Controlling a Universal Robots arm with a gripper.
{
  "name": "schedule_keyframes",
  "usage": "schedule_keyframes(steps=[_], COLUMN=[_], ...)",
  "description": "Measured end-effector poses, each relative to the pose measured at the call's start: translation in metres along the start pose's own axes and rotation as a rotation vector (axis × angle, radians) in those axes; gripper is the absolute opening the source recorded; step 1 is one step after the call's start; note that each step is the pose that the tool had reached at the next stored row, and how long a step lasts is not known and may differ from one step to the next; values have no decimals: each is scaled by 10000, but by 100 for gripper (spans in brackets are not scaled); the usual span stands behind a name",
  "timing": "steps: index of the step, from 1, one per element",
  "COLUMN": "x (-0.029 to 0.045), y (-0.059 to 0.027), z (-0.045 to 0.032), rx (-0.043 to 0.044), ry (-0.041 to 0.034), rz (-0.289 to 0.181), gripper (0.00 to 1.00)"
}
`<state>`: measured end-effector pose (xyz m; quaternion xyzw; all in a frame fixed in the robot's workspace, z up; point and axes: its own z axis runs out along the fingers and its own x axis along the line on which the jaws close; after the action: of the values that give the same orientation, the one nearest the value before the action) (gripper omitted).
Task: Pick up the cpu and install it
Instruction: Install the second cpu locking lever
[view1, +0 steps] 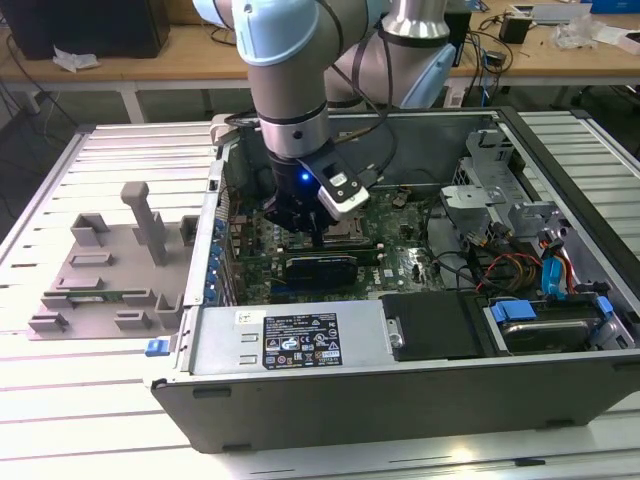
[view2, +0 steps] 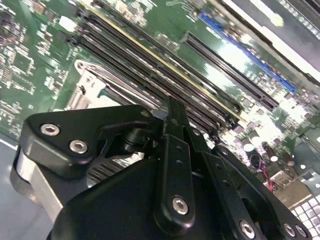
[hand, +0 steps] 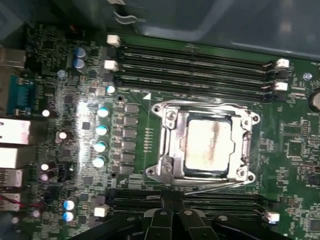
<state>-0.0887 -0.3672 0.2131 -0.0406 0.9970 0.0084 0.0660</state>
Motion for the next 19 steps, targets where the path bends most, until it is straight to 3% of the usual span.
schedule_keyframes(steps=[2,4,7,8,16,19], x=[75,91,97,99,109,111], y=[6,6,-3,-13,-121,-132], z=[-1,0,1,2,5,13], rx=[-123,-237,-607,-768,-876,-1251], ry=[-70,-105,-158,-180,-191,-225], rz=[18,31,82,105,135,241], gripper=[11,11,11,11,11,11])
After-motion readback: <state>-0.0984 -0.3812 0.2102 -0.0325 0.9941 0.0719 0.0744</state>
